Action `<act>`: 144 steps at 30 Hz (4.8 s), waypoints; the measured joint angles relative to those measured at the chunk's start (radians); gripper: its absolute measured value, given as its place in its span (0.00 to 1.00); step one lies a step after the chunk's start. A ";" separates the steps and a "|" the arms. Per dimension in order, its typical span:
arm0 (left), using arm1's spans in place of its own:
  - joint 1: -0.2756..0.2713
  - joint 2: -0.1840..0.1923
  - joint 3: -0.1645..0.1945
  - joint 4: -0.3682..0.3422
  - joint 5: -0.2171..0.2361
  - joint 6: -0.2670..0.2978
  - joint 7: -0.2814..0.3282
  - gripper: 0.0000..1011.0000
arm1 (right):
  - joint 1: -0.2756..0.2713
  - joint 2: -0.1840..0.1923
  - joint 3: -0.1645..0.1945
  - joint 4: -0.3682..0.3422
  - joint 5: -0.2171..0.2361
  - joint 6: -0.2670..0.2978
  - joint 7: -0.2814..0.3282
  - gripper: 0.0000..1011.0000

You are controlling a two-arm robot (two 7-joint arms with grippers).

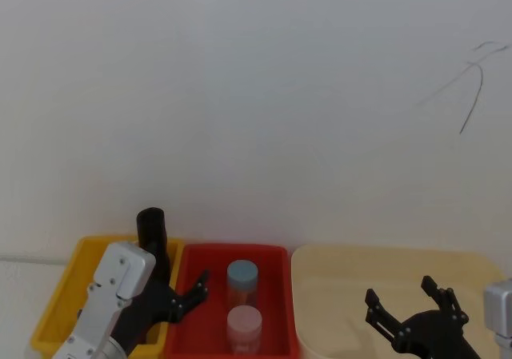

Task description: Pick up the garbage bag with the one hand and transfer it to the other hand.

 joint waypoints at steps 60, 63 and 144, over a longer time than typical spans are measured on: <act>0.000 0.000 0.000 0.000 0.000 0.000 0.000 0.99 | 0.000 0.000 0.000 0.000 0.000 0.000 0.000 0.99; 0.000 0.000 0.000 0.000 0.000 0.000 0.000 0.99 | 0.000 0.000 0.000 0.000 0.000 0.000 0.000 0.99; 0.135 0.138 -0.207 -0.051 -0.207 0.056 -0.146 0.99 | 0.000 0.000 0.000 0.000 0.000 0.000 0.000 0.99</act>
